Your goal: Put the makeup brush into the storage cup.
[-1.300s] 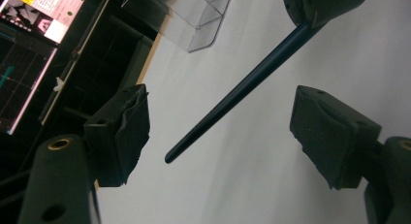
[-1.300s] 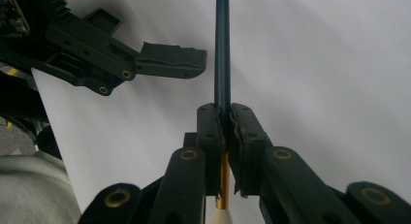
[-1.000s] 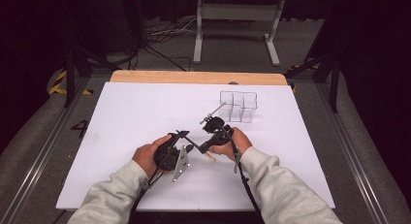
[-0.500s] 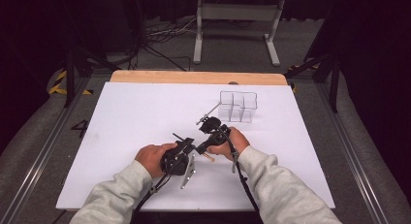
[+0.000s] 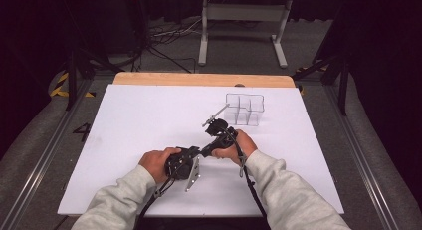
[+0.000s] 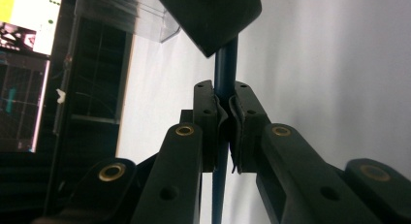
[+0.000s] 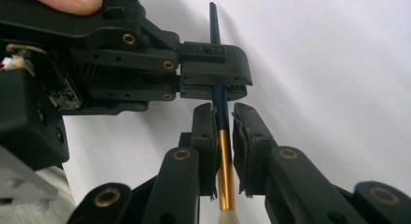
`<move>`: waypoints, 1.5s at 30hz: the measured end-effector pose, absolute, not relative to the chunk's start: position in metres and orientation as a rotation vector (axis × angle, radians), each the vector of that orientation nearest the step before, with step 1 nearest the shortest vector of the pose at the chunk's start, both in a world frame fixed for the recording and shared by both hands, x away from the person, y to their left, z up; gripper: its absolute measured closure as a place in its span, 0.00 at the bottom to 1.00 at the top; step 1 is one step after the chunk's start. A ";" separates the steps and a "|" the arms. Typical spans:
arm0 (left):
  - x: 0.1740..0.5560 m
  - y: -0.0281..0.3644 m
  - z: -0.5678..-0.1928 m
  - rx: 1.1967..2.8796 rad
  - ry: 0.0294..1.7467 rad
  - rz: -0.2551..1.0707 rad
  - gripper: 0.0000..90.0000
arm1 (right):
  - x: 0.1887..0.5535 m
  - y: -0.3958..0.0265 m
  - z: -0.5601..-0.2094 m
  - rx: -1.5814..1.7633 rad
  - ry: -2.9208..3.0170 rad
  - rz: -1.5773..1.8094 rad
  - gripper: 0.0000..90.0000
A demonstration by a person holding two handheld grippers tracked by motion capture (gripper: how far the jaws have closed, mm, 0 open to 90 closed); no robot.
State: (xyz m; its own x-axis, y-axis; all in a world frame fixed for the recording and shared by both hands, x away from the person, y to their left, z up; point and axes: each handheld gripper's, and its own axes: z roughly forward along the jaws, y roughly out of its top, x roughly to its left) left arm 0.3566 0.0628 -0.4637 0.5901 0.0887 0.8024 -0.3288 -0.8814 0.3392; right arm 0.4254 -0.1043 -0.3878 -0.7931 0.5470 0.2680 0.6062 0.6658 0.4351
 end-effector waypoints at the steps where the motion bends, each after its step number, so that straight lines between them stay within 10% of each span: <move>1: 0.357 0.063 -0.463 2.360 -0.201 1.224 0.92 | 0.425 -0.105 -0.387 -0.954 -2.758 -0.792 0.93; 21: 0.361 0.064 -0.464 2.377 -0.133 1.148 0.92 | 0.422 -0.100 -0.384 -0.957 -2.788 -0.812 0.91; 45: 0.389 0.101 -0.442 2.222 0.242 0.710 0.92 | 0.401 -0.156 -0.341 -0.930 -3.100 -1.462 0.51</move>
